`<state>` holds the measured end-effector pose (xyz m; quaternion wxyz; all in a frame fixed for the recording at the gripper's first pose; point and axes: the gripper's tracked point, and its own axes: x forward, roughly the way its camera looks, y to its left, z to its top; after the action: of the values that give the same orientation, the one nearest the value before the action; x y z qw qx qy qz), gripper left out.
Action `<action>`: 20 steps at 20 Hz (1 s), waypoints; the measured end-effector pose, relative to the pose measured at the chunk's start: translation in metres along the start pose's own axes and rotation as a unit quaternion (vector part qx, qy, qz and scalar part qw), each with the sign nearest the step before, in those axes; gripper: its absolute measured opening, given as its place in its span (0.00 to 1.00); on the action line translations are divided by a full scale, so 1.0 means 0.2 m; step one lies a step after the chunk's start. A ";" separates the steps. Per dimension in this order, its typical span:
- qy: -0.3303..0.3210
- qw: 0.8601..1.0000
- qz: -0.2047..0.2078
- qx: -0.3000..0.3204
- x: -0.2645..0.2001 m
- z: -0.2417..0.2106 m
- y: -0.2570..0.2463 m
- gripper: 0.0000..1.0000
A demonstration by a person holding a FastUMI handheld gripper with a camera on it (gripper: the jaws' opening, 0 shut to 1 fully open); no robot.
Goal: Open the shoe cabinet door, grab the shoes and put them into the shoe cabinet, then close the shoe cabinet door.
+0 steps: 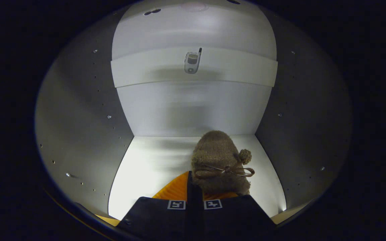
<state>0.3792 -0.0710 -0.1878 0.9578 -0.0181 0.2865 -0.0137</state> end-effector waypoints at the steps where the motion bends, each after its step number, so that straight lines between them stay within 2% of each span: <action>1: 0.002 1.000 0.002 0.002 0.02 0.00 0.00 0.05; 5: 0.023 1.000 0.014 0.010 0.10 -0.04 0.02 0.05; 9: 0.014 1.000 0.012 0.006 0.11 -0.03 0.02 0.05; 11: 0.013 1.000 0.016 0.006 0.11 -0.04 0.04 0.08; 12: 0.011 1.000 0.012 0.009 0.11 -0.04 0.04 0.18; 17: 0.010 1.000 0.002 0.023 0.05 -0.07 0.04 0.27; 19: 0.004 1.000 0.005 0.025 0.00 -0.08 0.05 0.38; 20: -0.002 1.000 0.007 0.024 -0.04 -0.07 0.07 0.48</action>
<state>0.3652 -0.0578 -0.1961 0.9587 0.0073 0.2841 -0.0137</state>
